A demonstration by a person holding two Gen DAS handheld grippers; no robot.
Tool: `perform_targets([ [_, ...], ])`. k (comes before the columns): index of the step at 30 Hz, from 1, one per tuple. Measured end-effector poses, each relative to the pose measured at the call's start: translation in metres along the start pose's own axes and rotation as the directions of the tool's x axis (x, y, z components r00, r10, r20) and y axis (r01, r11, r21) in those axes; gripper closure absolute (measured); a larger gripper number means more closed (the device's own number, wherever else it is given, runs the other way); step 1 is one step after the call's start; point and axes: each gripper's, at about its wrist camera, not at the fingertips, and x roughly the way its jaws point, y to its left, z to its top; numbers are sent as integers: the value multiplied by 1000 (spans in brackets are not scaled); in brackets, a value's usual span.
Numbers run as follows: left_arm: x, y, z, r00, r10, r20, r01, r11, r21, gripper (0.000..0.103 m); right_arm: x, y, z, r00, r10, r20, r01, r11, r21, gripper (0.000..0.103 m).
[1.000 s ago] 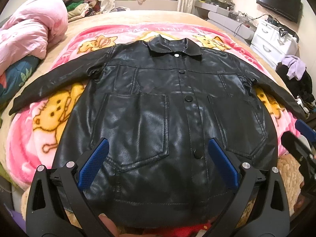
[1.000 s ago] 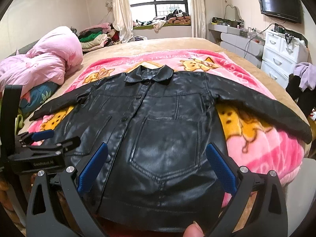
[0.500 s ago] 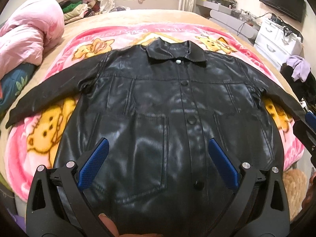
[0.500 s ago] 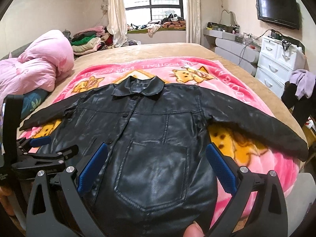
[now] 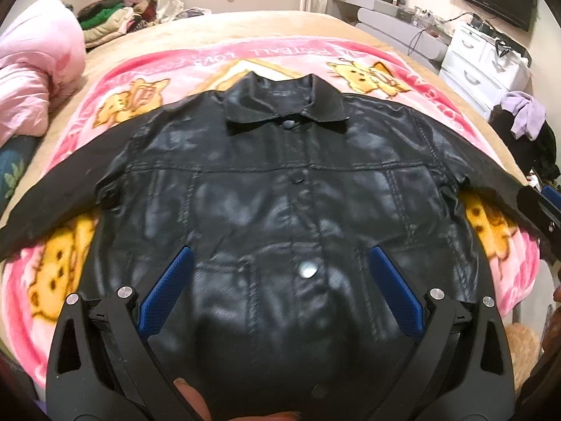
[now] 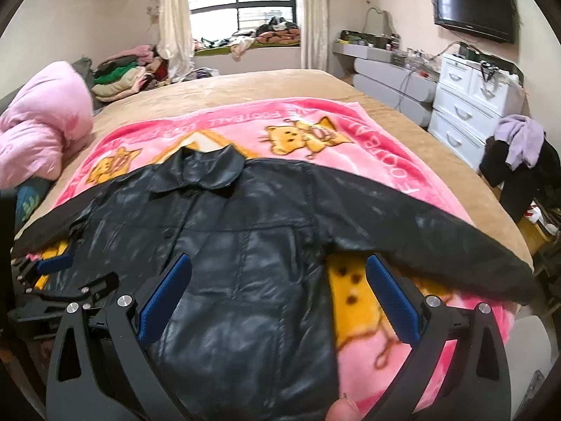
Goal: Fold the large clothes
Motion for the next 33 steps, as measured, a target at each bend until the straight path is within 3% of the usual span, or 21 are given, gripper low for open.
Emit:
perform_targets([
  [12,35,-35,39,1000,-3,-7,3,999,42,9,29,-40,30,992,-122,44,117,988,102,4],
  [21,63,-56,51,999,-36,-30,37,999,38,9,57,-80,23,981,-196,-5,193,960,201,4],
  [28,90,-73,60,998,-41,-54,44,998,53,9,73,-112,14,962,-266,-53,270,922,278,4],
  [33,106,-87,67,998,-20,-63,25,996,81,9,81,-144,1,945,-312,-97,325,873,364,4],
])
